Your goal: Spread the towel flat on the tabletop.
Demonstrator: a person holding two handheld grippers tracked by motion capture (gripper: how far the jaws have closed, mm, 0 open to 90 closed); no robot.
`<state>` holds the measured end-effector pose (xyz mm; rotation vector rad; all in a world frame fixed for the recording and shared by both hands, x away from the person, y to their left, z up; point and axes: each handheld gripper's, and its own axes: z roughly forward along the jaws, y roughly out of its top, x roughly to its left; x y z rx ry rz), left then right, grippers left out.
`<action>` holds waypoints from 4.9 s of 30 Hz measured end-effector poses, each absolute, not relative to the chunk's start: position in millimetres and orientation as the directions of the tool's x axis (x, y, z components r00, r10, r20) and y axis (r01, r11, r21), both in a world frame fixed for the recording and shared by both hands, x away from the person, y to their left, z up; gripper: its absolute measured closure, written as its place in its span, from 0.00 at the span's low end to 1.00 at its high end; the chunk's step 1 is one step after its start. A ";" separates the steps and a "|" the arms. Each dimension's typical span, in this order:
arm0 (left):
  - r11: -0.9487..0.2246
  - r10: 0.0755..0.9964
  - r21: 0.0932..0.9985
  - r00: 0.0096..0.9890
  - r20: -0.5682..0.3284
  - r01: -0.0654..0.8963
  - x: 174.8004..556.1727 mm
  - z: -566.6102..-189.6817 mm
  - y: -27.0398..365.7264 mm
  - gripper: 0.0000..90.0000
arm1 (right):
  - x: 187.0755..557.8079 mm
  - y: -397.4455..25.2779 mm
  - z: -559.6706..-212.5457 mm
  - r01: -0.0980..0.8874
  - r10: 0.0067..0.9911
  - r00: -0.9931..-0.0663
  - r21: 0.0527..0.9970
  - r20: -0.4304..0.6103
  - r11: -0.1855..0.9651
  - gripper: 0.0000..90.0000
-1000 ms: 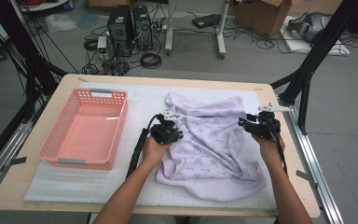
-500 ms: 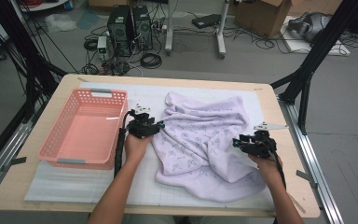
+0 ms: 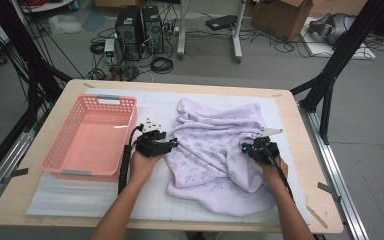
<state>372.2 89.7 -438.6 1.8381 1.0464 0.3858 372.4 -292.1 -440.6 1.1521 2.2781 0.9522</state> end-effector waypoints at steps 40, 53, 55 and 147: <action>-0.407 0.615 0.789 0.777 -0.136 0.460 314.7 -450.0 49.3 0.41 | 292.1 -315.1 -406.8 0.485 0.777 -0.628 0.806 0.052 0.338 0.51; -0.344 0.678 0.841 0.730 -0.086 0.418 320.7 -442.5 61.0 0.90 | 292.5 -317.8 -423.5 0.506 0.796 -0.605 0.776 0.009 0.376 0.52; -0.316 0.699 0.848 0.709 -0.094 0.424 325.9 -440.7 65.8 0.90 | 294.2 -318.7 -424.4 0.506 0.795 -0.606 0.784 0.024 0.361 0.52; -0.255 0.769 0.810 0.619 -0.162 0.528 313.4 -446.0 100.6 0.47 | 276.1 -373.4 -429.1 0.536 0.839 -0.534 0.809 0.103 0.242 0.67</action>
